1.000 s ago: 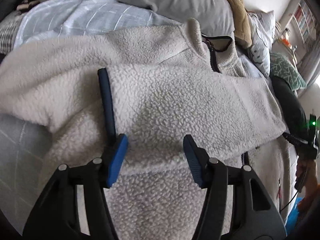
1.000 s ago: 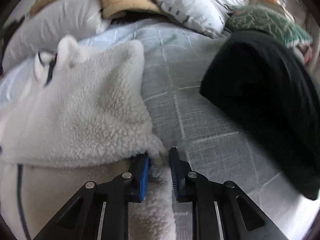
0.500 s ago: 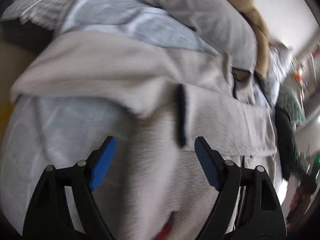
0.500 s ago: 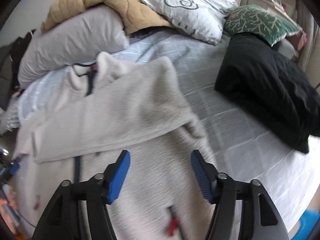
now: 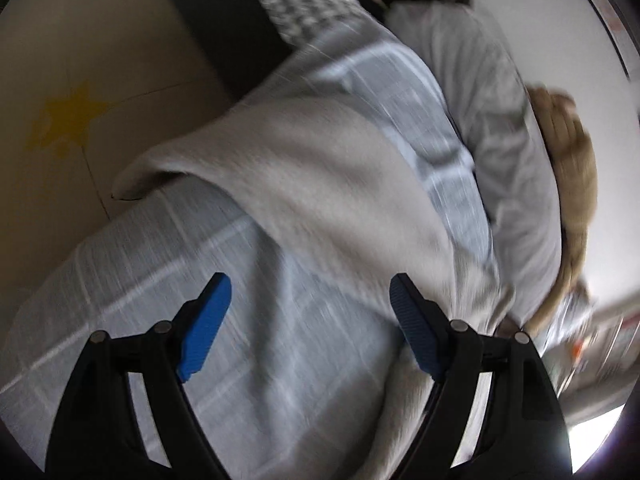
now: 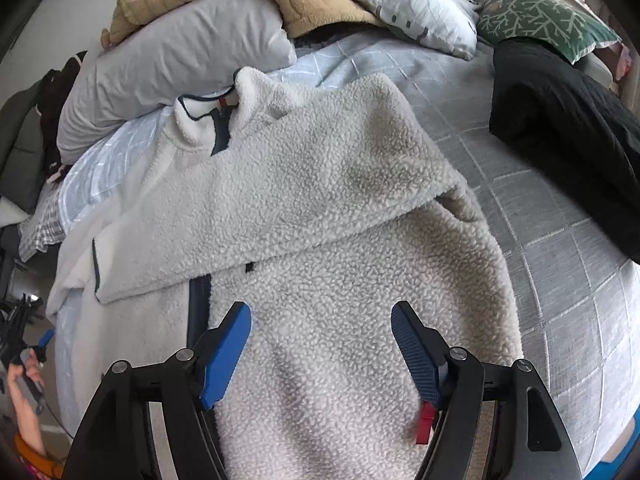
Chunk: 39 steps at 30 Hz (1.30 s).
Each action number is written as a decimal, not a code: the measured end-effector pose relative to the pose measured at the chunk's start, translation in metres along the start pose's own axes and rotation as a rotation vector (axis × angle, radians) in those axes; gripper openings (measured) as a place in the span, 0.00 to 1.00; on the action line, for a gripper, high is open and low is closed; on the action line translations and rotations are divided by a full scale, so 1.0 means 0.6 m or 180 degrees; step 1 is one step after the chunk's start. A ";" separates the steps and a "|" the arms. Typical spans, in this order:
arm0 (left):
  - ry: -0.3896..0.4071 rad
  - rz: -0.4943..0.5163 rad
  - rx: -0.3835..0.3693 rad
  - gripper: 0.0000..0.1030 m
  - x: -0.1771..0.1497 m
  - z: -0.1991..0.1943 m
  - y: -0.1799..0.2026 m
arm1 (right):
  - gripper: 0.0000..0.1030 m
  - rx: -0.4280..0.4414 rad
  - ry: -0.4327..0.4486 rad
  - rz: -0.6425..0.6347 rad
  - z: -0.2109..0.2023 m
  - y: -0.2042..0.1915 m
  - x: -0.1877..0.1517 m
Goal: Fold large clothes
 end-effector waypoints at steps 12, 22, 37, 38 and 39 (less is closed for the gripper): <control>0.0857 -0.0452 -0.0214 0.13 0.104 0.011 -0.025 | 0.72 0.0130 -0.0085 -0.0010 0.010 -0.003 -0.013; 0.1354 0.1038 -0.1249 0.12 0.064 -0.132 0.300 | 0.72 0.0192 -0.0055 0.0246 0.002 0.036 0.002; -0.0247 0.3094 -0.1781 0.13 -0.419 -0.070 0.491 | 0.72 0.0276 -0.0002 0.0354 -0.015 0.043 0.007; -0.0381 0.3202 -0.1675 0.13 -0.453 -0.051 0.478 | 0.72 0.0280 -0.0008 0.0369 -0.015 0.044 0.007; -0.0534 0.3296 -0.1545 0.14 -0.492 -0.028 0.452 | 0.72 0.0286 -0.0022 0.0384 -0.013 0.045 0.006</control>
Point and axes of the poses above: each gripper's, at about its wrist camera, not at the fingertips, and z roughly the way its jaws point, y to its right, x to its top, the point moved 5 cm from there along z, roughly the way its jaws point, and after that the axes turned 10 degrees about y, right-handed, at the moved point
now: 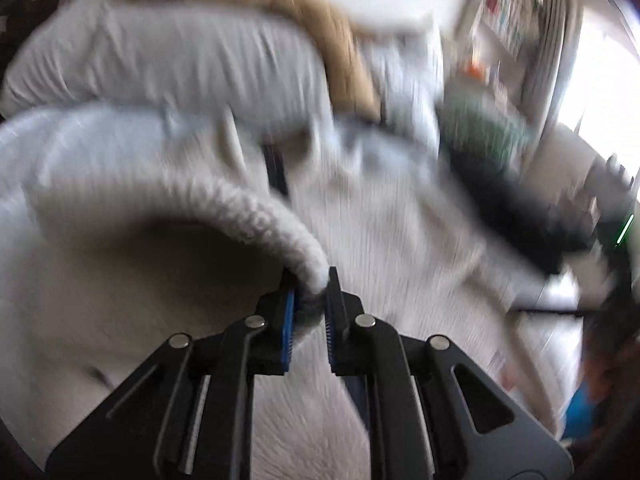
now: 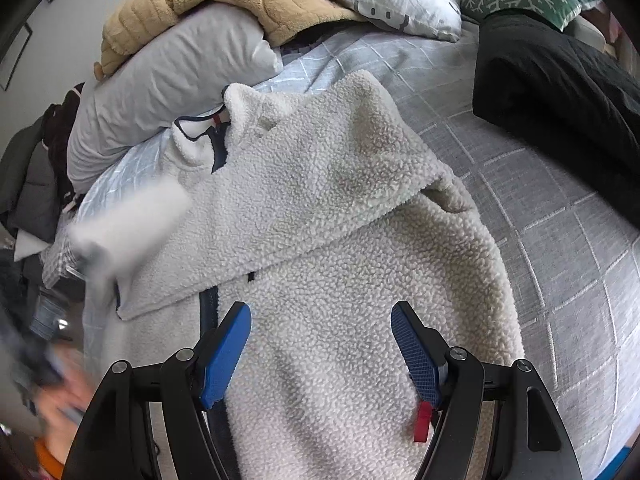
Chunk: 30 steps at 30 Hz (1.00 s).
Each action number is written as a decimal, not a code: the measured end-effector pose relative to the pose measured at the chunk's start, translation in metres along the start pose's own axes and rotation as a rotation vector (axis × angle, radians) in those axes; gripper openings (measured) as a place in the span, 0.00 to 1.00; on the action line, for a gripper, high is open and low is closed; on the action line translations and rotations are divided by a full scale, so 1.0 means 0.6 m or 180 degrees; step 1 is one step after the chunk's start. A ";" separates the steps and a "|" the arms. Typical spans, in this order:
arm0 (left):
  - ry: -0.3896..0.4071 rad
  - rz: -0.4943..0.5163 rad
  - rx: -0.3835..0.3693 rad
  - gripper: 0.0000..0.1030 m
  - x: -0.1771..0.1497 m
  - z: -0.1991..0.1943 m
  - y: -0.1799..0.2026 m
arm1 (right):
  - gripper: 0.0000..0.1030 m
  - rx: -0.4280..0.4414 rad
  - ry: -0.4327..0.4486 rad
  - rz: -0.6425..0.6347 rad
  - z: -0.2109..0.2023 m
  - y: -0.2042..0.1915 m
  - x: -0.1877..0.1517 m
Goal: Fold large clothes
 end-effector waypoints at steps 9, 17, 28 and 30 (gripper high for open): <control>-0.0510 -0.0096 -0.0055 0.64 -0.071 -0.008 0.015 | 0.72 0.0112 -0.0057 0.0048 0.009 -0.016 0.000; -0.0701 -0.0172 0.0356 0.67 -0.051 -0.101 -0.072 | 0.73 0.0285 -0.0044 -0.0156 0.034 -0.109 -0.006; -0.0507 -0.0774 0.1057 0.63 -0.036 -0.140 -0.280 | 0.73 0.0603 0.0247 -0.1622 0.085 -0.381 -0.081; -0.0341 -0.0785 0.1091 0.50 -0.026 -0.141 -0.305 | 0.73 0.0583 0.0327 -0.1905 0.104 -0.426 -0.096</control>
Point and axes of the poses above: each gripper's, at about its wrist camera, not at the fingertips, and z roughly the way its jaws point, y to its right, x to its top, the point moved 5 cm from there along z, roughly the way its jaws point, and after that the axes turned 10 degrees about y, right-handed, at the moved point
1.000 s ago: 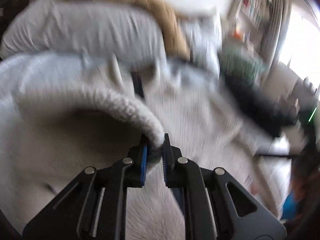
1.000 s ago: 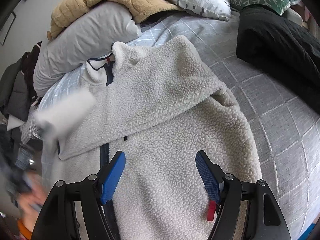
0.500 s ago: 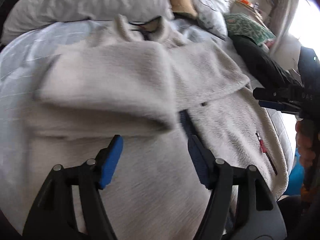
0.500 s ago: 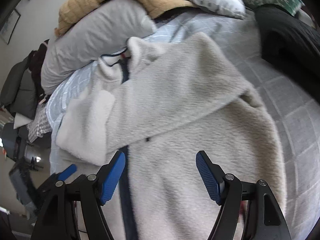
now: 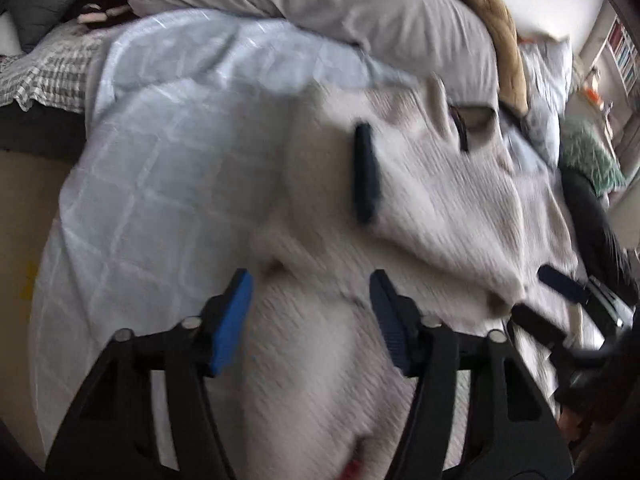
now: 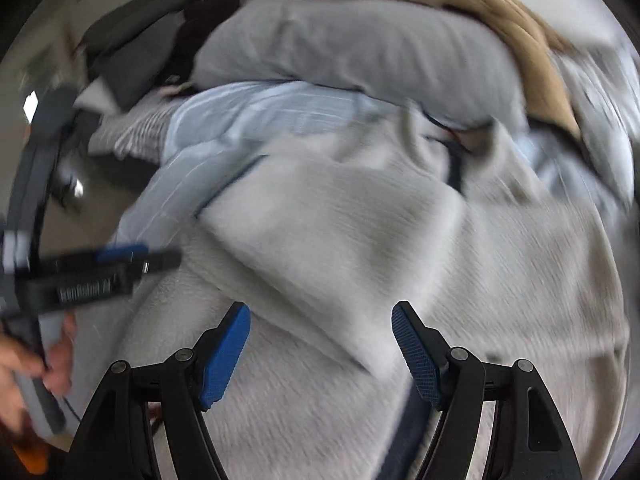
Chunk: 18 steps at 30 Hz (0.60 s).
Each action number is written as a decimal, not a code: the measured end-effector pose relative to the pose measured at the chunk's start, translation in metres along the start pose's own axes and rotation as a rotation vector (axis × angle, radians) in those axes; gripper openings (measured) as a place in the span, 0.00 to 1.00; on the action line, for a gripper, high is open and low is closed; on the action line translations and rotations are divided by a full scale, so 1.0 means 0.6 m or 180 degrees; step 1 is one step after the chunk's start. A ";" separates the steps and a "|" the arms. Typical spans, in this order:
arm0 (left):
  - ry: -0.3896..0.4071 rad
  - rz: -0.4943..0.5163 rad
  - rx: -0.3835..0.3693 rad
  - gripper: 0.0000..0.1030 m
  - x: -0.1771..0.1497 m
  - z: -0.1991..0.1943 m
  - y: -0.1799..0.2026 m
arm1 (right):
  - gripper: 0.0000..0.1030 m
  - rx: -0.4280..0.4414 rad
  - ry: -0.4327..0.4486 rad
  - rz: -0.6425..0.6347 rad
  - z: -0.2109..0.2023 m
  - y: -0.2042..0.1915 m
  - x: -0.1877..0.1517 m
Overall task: Fold large clothes
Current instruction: 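Grasp the fleece side with the left gripper while the right gripper grasps the navy loop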
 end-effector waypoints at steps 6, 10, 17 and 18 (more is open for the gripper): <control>0.0046 -0.0147 -0.0169 0.23 0.000 0.045 -0.022 | 0.24 -0.0156 -0.0120 -0.0225 0.074 -0.022 -0.021; -0.0163 -0.0200 -0.0112 0.14 -0.017 0.068 -0.022 | 0.09 -0.0089 0.0090 0.0196 0.050 0.030 -0.012; -0.0516 -0.0091 0.0076 0.11 -0.053 0.067 -0.021 | 0.08 -0.0687 0.0323 0.0879 -0.058 0.216 -0.034; -0.0500 -0.0063 0.0092 0.11 -0.054 0.064 -0.019 | 0.08 -0.0814 0.0273 0.1055 -0.071 0.254 -0.053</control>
Point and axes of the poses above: each gripper's, at about its wrist camera, not at the fingertips, and z roughly the way its jaws point, y to its right, x to its top, the point moved 5 cm from there along z, roughly the way its jaws point, and after that the axes turned 10 degrees about y, right-handed, at the moved point
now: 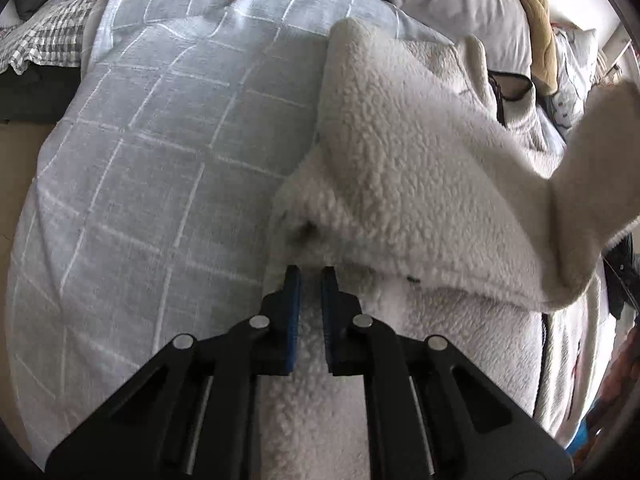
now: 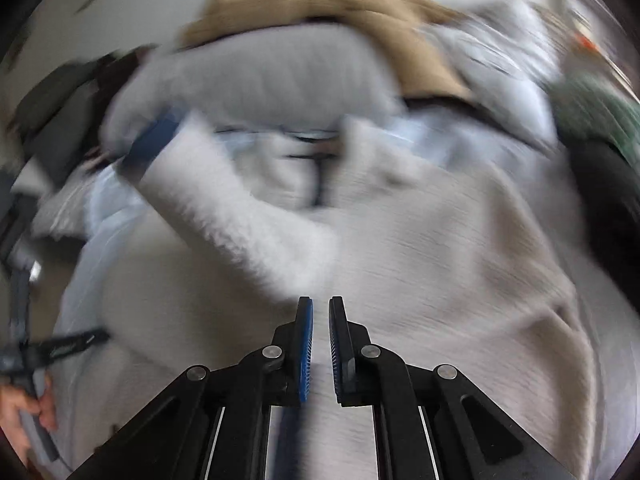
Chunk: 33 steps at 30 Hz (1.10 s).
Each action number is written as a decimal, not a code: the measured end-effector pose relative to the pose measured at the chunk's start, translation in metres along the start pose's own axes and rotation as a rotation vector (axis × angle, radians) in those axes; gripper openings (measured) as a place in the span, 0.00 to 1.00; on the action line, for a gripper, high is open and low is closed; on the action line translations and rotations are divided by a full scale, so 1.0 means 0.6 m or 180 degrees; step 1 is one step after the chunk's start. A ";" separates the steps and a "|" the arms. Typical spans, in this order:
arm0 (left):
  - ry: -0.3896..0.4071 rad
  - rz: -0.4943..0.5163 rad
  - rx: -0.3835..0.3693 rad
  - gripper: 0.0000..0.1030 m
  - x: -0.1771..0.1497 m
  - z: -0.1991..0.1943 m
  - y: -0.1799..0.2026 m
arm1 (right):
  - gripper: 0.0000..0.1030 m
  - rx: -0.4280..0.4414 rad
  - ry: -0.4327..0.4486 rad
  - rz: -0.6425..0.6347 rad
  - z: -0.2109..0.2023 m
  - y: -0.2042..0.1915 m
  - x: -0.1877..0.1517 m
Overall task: Fold large clothes
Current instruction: 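Grasp the fleece side with the left gripper while the right gripper grasps the navy loop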
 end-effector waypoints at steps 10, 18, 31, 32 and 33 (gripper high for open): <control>0.0144 -0.0178 -0.0053 0.38 0.009 -0.036 0.020 | 0.50 -0.0322 -0.0613 0.1699 -0.033 0.280 -0.083; 0.0552 -0.0298 -0.0071 0.40 0.037 -0.066 0.032 | 0.64 -0.0089 -0.0272 0.2190 -0.081 0.338 -0.055; 0.0994 -0.0089 -0.0516 0.33 0.058 -0.063 0.082 | 0.10 0.0004 -0.0054 0.0902 -0.006 0.191 0.012; 0.0998 -0.0057 -0.0520 0.32 0.059 -0.061 0.083 | 0.10 -0.0045 0.0153 0.0712 -0.026 0.180 0.028; 0.0968 -0.0039 -0.0509 0.32 0.058 -0.054 0.083 | 0.10 -0.0110 0.0360 0.0542 -0.043 0.173 0.046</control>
Point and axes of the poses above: each gripper's, at about its wrist camera, not at the fingertips, and z roughly the way its jaws point, y to its right, x to its top, the point moved 5 cm from there along z, roughly the way its jaws point, and after that the axes turned 10 degrees about y, right-handed, at the moved point
